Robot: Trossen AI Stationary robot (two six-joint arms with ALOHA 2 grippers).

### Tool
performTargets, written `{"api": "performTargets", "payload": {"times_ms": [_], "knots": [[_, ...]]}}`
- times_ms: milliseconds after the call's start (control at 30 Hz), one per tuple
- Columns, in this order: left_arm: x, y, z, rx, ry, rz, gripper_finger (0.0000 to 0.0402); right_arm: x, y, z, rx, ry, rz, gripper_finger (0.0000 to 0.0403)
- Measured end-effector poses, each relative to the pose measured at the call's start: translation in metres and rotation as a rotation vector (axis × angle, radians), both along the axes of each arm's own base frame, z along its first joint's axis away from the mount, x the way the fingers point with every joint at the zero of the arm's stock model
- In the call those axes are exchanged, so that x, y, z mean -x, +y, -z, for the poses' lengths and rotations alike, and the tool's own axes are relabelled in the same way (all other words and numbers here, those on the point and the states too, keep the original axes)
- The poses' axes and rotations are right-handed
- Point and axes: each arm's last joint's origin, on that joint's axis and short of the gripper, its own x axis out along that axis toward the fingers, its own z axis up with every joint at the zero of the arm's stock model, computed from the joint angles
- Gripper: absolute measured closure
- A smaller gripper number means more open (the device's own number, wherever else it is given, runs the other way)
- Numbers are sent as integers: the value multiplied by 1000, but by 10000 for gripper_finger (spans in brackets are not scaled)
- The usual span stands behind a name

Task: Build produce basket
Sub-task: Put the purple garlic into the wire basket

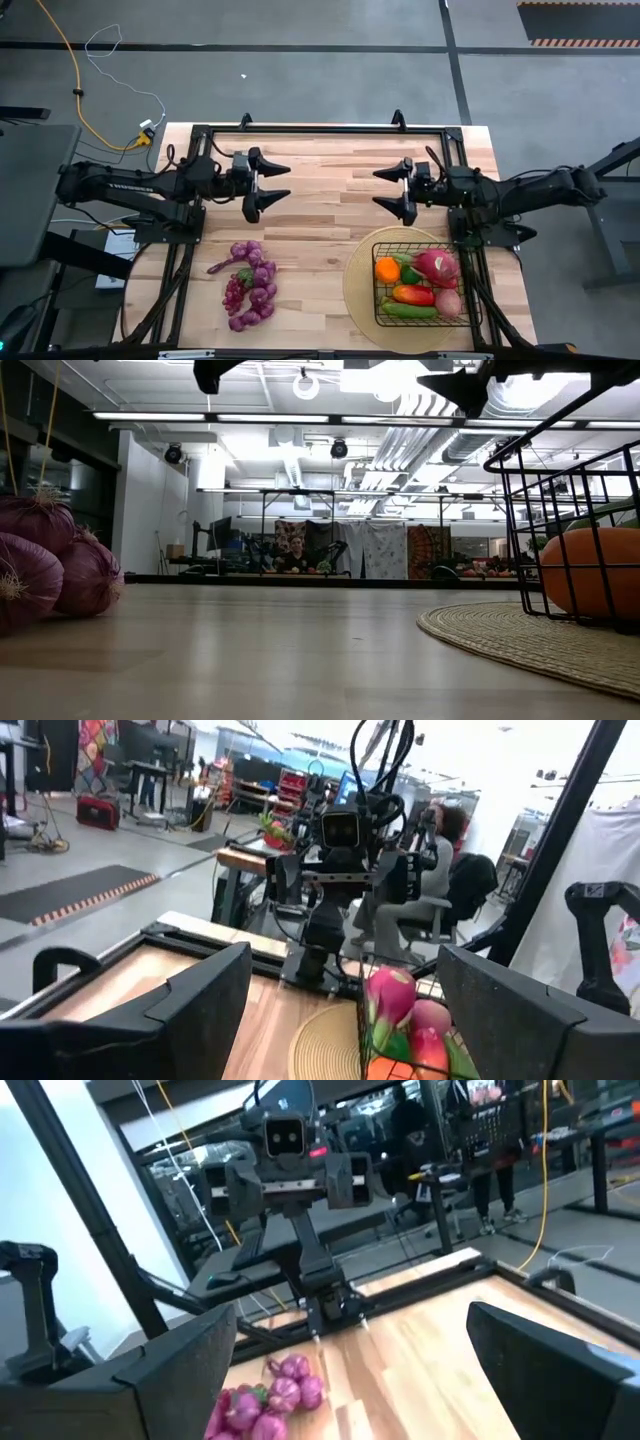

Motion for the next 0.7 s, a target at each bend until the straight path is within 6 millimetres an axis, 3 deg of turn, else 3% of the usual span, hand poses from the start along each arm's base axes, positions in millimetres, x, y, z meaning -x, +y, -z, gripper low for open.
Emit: {"api": "performTargets", "payload": {"times_ms": [700], "knots": [[4, 0, -3, -69, 3, -14, 92, 0, -1, -7, 120, -31, 17, 18]]}}
